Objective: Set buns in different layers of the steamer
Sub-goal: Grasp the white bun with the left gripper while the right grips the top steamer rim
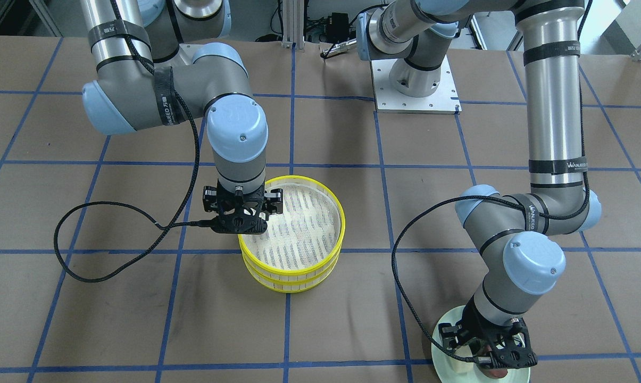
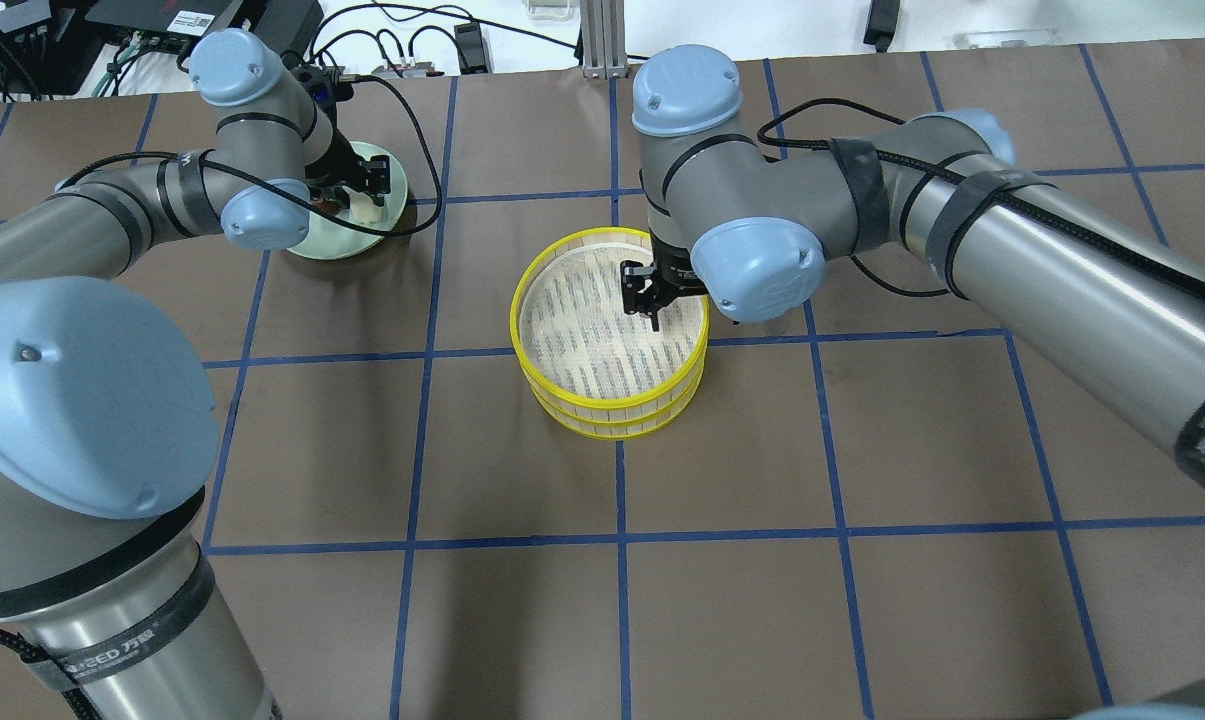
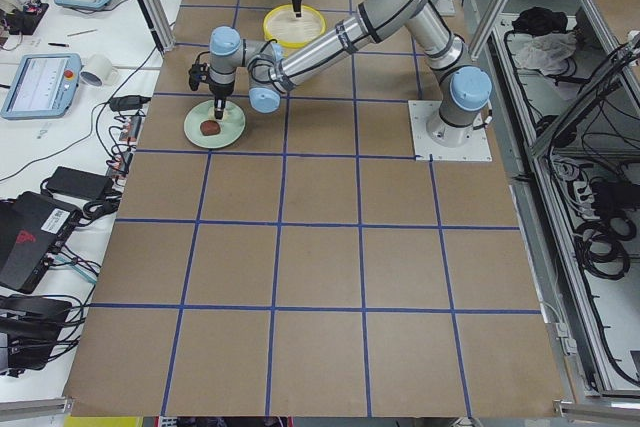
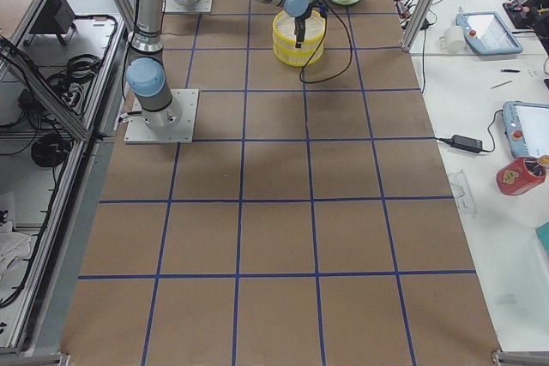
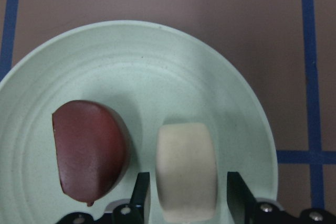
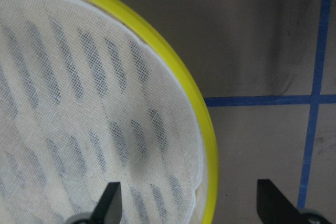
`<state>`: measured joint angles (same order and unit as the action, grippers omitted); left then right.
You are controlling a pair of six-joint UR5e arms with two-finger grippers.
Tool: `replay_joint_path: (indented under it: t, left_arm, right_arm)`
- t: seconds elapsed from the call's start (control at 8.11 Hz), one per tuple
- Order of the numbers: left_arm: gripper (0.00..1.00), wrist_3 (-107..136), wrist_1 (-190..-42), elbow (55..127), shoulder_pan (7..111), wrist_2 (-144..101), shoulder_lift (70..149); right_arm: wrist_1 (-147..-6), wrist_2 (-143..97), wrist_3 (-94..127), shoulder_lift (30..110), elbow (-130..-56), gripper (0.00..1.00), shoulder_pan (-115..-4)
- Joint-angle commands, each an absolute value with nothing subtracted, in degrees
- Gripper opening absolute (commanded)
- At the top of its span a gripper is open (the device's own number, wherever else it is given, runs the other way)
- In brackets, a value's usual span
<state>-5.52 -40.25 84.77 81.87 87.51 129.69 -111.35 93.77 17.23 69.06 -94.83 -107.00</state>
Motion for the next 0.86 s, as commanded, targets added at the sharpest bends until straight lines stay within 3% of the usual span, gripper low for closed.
replay_joint_path:
  t: [0.0,0.12,0.25,0.62,0.74]
  left_arm:
    - [0.00,-5.0,-40.3,85.1,81.8,85.9,129.7]
    - [0.00,-5.0,-40.3,85.3,81.8,85.7,129.6]
    - [0.00,-5.0,-40.7,85.5,81.8,85.7,129.0]
    - [0.00,-4.3,-44.9,85.7,81.8,84.5,124.5]
    - [0.00,-4.4,-49.0,85.7,81.8,84.5,121.2]
  right_arm:
    - [-115.1,93.9,17.0,66.1,-94.9,0.88,-107.0]
    - [-114.9,94.0,17.2,66.5,-94.9,0.61,-107.0]
    - [-114.5,94.1,17.3,66.7,-94.9,0.56,-106.9]
    - [-112.0,94.0,17.1,68.9,-94.9,0.55,-106.7]
    - [-112.0,94.1,17.1,68.9,-94.9,0.46,-106.7]
